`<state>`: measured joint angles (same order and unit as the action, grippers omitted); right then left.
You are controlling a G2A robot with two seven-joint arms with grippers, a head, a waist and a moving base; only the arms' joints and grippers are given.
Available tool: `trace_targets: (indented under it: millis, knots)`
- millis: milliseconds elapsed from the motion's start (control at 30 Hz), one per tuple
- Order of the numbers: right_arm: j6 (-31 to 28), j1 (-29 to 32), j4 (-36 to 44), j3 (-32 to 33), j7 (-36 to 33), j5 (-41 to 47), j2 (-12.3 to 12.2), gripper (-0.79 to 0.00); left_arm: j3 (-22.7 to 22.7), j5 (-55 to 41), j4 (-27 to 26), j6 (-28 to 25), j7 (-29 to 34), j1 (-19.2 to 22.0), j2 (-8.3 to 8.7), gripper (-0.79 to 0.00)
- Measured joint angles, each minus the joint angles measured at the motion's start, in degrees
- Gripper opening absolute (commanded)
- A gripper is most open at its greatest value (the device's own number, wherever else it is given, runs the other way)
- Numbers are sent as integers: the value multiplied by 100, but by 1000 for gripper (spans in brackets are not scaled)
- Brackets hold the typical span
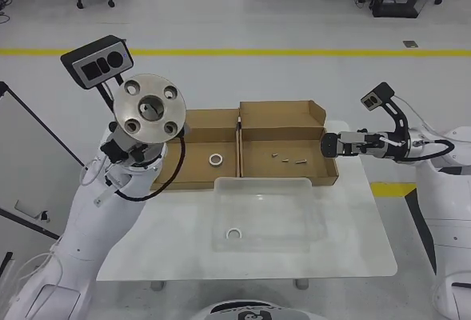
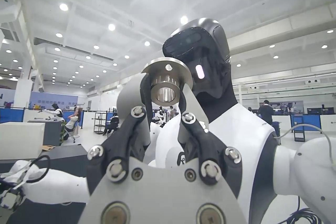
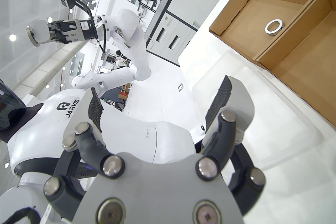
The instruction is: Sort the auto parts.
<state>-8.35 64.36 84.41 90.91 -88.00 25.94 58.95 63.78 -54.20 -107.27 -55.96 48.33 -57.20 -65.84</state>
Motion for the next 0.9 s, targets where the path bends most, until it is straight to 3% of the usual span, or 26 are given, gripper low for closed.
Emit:
trace_targets:
  millis: [400, 900]
  knots:
    - [0, 0, 0, 0, 0, 0, 0, 0, 44, 98, -4, 88, -71, -40, 0, -785]
    - [0, 0, 0, 0, 0, 0, 0, 0, 1051, 3542, -64, 2165, 15, -519, 198, -785]
